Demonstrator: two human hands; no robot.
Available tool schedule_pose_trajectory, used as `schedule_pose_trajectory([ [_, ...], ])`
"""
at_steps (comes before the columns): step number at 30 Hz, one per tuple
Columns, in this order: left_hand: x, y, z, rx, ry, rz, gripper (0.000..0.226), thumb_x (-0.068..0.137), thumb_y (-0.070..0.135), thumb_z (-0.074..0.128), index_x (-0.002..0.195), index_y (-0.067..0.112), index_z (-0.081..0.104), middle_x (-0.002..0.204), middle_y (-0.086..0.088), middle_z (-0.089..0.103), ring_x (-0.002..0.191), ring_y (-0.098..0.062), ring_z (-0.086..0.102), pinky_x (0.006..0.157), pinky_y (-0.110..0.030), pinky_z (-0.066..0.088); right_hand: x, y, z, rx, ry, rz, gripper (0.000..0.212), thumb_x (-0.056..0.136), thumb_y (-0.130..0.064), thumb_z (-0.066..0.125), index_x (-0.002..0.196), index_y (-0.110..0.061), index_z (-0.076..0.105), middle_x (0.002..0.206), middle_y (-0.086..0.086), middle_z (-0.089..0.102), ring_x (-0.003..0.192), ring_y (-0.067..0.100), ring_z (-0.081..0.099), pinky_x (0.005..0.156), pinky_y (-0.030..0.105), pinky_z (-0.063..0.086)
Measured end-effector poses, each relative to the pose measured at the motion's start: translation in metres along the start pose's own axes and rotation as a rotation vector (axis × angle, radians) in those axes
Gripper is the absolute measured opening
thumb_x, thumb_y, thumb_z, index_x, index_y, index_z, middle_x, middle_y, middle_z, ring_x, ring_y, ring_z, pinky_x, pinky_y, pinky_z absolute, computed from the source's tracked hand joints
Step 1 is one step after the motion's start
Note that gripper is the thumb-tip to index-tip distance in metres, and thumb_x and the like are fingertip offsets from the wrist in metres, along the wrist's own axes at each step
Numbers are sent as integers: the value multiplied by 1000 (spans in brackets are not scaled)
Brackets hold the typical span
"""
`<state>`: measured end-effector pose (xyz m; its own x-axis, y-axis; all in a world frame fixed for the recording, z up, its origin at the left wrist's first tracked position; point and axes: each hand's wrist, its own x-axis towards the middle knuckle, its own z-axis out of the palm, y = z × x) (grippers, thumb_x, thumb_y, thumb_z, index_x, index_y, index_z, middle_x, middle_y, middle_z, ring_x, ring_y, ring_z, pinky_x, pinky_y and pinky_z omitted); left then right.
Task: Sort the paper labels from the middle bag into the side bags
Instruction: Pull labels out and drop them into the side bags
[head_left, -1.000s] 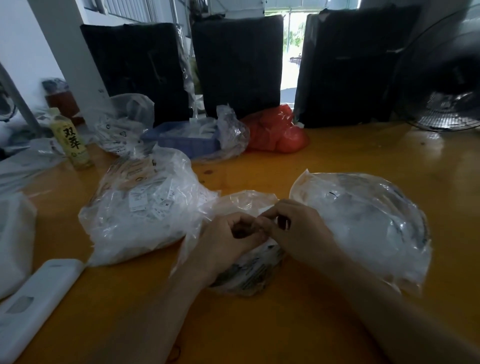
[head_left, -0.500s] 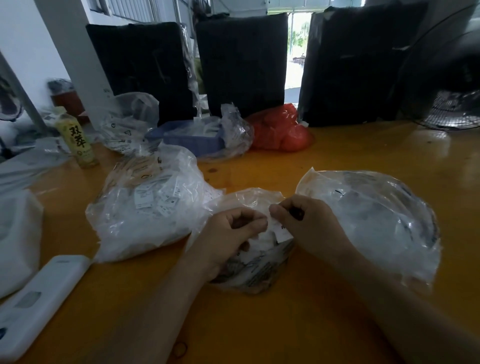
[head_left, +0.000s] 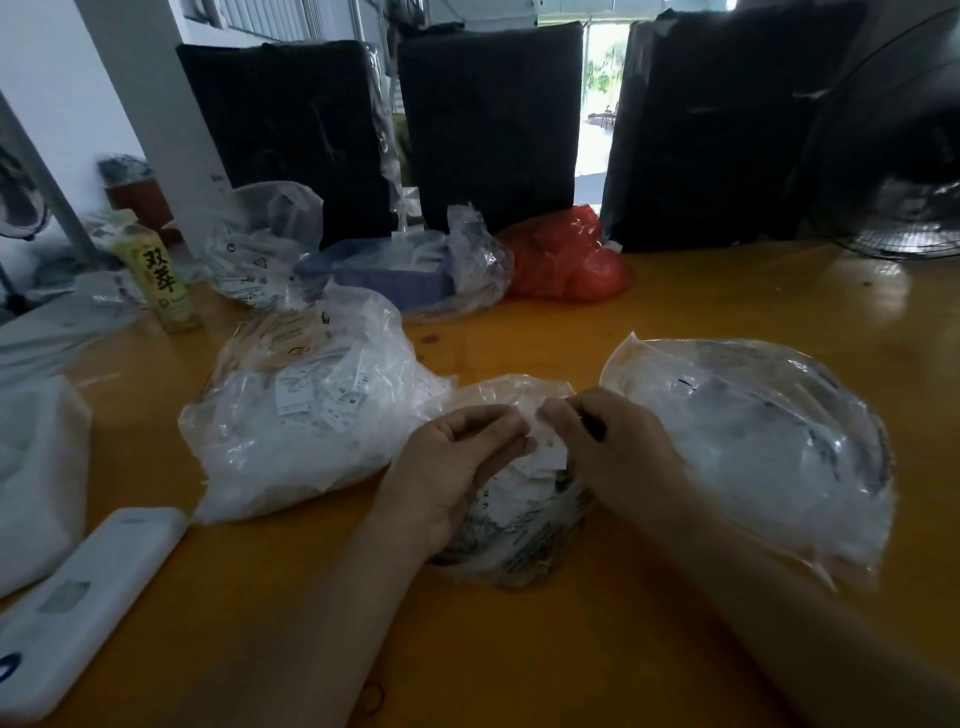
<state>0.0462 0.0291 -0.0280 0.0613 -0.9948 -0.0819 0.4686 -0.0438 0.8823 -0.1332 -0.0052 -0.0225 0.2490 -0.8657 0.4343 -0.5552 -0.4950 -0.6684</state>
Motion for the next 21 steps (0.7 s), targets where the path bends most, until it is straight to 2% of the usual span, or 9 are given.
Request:
schedule_pose_trajectory([
  [2, 0, -1, 0, -2, 15, 2, 22, 68, 11, 85, 89, 9, 85, 103, -19, 80, 93, -26, 80, 76, -22, 62, 2, 4, -3, 94, 44, 49, 18, 100, -40, 55, 108, -37, 71, 92, -20, 65, 79, -3, 61, 61, 11, 45],
  [3, 0, -2, -1, -6, 17, -2, 22, 67, 11, 85, 89, 9, 85, 102, -19, 80, 92, -26, 80, 76, -22, 62, 2, 6, -4, 151, 64, 81, 17, 99, -34, 59, 113, -40, 68, 88, -18, 67, 75, 2, 64, 59, 15, 49],
  [5, 0, -3, -1, -20, 4, -15, 23, 68, 10, 85, 91, 8, 85, 103, -20, 79, 93, -27, 80, 76, -22, 62, 2, 9, -7, 269, 76, 147, 33, 96, -24, 67, 122, -43, 61, 83, -11, 70, 69, 9, 69, 58, 24, 58],
  [8, -1, -3, 1, -27, -6, -29, 21, 70, 10, 84, 91, 7, 85, 104, -22, 79, 94, -29, 79, 76, -23, 62, 3, 9, -10, 416, 71, 174, 53, 92, -14, 72, 136, -34, 50, 96, -6, 69, 74, 5, 74, 59, 14, 55],
  [10, -1, -3, 2, -34, -3, -22, 18, 71, 11, 83, 89, 8, 85, 102, -22, 79, 93, -29, 80, 76, -23, 62, 3, 8, -12, 462, 74, 185, 50, 92, -13, 72, 134, -29, 50, 101, -2, 69, 75, 7, 75, 62, 15, 57],
  [12, -2, -2, 3, -40, -6, -16, 16, 73, 11, 82, 88, 8, 85, 102, -21, 79, 93, -30, 79, 76, -23, 62, 2, 7, -15, 541, 91, 212, 33, 92, -12, 71, 121, -22, 58, 97, 3, 73, 78, 13, 76, 68, 25, 62],
  [14, -2, -2, 3, -38, -7, -20, 16, 74, 11, 82, 89, 8, 85, 103, -22, 79, 95, -31, 79, 77, -23, 62, 1, 5, -18, 573, 104, 208, 16, 94, -17, 69, 108, -16, 63, 90, 0, 76, 79, 16, 76, 74, 33, 63],
  [17, -2, -2, 2, -42, -11, -30, 16, 75, 9, 82, 90, 7, 85, 104, -23, 79, 97, -32, 79, 78, -24, 62, 0, 3, -21, 494, 104, 138, 8, 94, -23, 68, 101, -19, 66, 82, -5, 76, 74, 11, 74, 68, 25, 60],
  [21, -2, -1, 2, -43, -7, -33, 17, 73, 9, 82, 90, 7, 85, 105, -24, 78, 98, -32, 79, 78, -24, 62, -1, 1, -20, 428, 86, 52, 5, 93, -22, 69, 97, -22, 67, 80, -9, 75, 70, 3, 71, 63, 15, 53],
])
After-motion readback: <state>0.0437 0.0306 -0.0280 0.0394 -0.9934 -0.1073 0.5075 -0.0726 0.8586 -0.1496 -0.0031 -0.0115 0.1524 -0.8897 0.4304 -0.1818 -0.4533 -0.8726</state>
